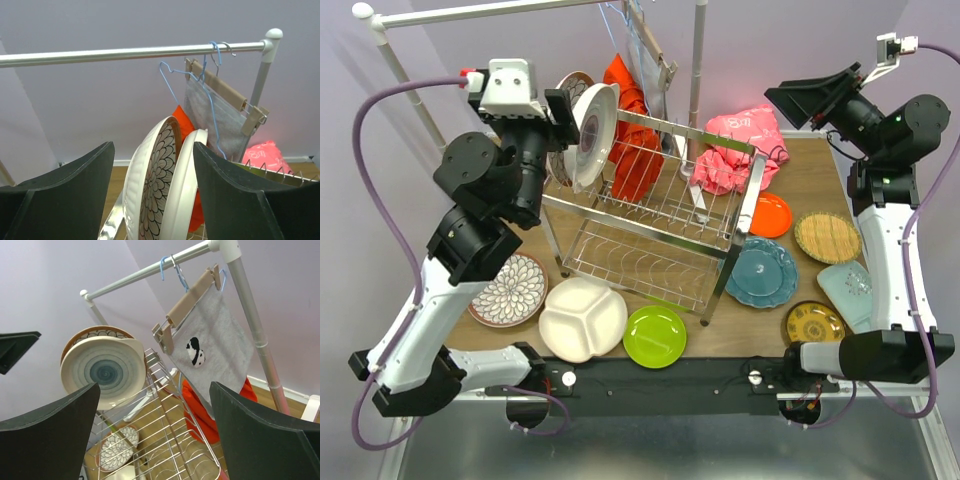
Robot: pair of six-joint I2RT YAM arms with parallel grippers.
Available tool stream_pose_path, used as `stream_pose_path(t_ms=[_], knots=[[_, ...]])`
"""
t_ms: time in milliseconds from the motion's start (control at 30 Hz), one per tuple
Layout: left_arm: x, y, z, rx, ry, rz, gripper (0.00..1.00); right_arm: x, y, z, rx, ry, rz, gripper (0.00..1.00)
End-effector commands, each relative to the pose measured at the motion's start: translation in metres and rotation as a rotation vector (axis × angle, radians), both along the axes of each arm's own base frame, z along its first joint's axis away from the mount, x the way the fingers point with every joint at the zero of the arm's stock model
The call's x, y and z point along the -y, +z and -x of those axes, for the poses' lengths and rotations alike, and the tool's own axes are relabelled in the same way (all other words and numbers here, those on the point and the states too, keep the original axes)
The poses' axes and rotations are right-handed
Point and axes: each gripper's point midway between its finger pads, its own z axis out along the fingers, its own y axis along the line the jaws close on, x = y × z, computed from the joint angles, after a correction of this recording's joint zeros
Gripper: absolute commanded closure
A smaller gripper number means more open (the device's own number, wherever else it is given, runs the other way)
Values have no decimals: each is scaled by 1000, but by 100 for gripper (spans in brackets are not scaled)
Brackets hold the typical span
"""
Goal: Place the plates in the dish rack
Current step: Insert the plate into the dish rack, then grab a plate with the right arm
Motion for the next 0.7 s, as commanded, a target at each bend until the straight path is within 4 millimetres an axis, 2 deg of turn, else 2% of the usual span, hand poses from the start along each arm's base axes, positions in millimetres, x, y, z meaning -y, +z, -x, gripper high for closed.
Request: stream_pose_path(t_ms=[0, 67, 167, 267, 333, 433, 467, 600, 667], knots=[[-11, 31, 20, 84, -46, 113, 26, 4, -7, 9, 19, -18, 51, 0], [-13, 37, 26, 102, -66, 130, 25, 8, -14, 7, 16, -39, 79, 0], [-12, 41, 33, 120, -105, 161, 22, 21, -39, 0, -28, -107, 144, 0], [-6, 45, 42, 155, -180, 176, 20, 45, -80, -7, -153, -174, 185, 0], [-4, 52, 56, 192, -253, 242, 18, 62, -118, -10, -251, -219, 224, 0], [-1, 54, 65, 231, -308, 297, 16, 81, -168, -11, -375, -278, 308, 0], [0, 53, 65, 237, -314, 307, 16, 91, -191, -15, -437, -322, 333, 0], [6, 54, 66, 236, -347, 305, 16, 121, -256, -19, -607, -421, 459, 0], [12, 52, 66, 230, -371, 294, 16, 138, -277, -22, -673, -481, 492, 0]])
